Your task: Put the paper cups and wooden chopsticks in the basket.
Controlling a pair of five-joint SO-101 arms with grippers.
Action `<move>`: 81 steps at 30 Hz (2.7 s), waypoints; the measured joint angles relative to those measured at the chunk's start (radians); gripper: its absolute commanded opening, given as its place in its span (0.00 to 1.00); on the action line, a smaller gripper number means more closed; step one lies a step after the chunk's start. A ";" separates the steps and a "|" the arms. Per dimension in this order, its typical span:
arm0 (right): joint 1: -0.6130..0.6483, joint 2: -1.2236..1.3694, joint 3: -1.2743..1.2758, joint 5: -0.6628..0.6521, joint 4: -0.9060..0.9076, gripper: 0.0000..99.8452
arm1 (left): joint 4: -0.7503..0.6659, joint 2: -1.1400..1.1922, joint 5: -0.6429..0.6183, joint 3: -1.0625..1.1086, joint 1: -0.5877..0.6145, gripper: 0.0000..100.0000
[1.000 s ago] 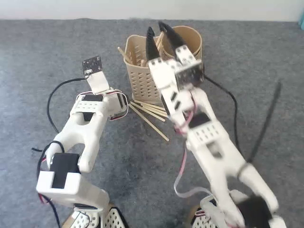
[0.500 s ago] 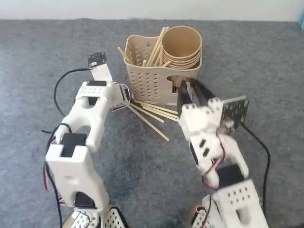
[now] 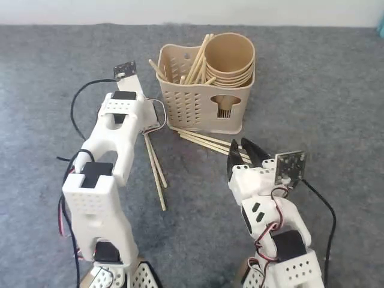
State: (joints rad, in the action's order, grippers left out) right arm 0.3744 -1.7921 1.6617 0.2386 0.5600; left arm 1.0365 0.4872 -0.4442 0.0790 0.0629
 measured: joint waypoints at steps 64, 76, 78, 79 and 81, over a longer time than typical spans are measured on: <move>0.003 -0.005 0.000 -0.021 0.068 0.08 | -0.964 -1.373 0.133 0.508 -0.146 0.01; 0.003 -0.005 0.000 -0.021 0.071 0.08 | -1.211 -0.974 0.267 0.434 -0.187 0.01; 0.003 -0.005 0.000 -0.021 0.071 0.08 | -1.215 -0.902 0.270 0.407 -0.187 0.01; 0.003 -0.005 0.000 -0.021 0.071 0.08 | -1.215 -0.873 0.273 0.397 -0.187 0.01; 0.003 -0.005 0.000 -0.021 0.071 0.08 | -1.220 -0.824 0.273 0.391 -0.187 0.01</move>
State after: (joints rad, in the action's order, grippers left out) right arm 0.3775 -1.7967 1.6617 0.2171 0.6306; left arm -0.1834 -0.3368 -0.1711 0.4703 -0.1243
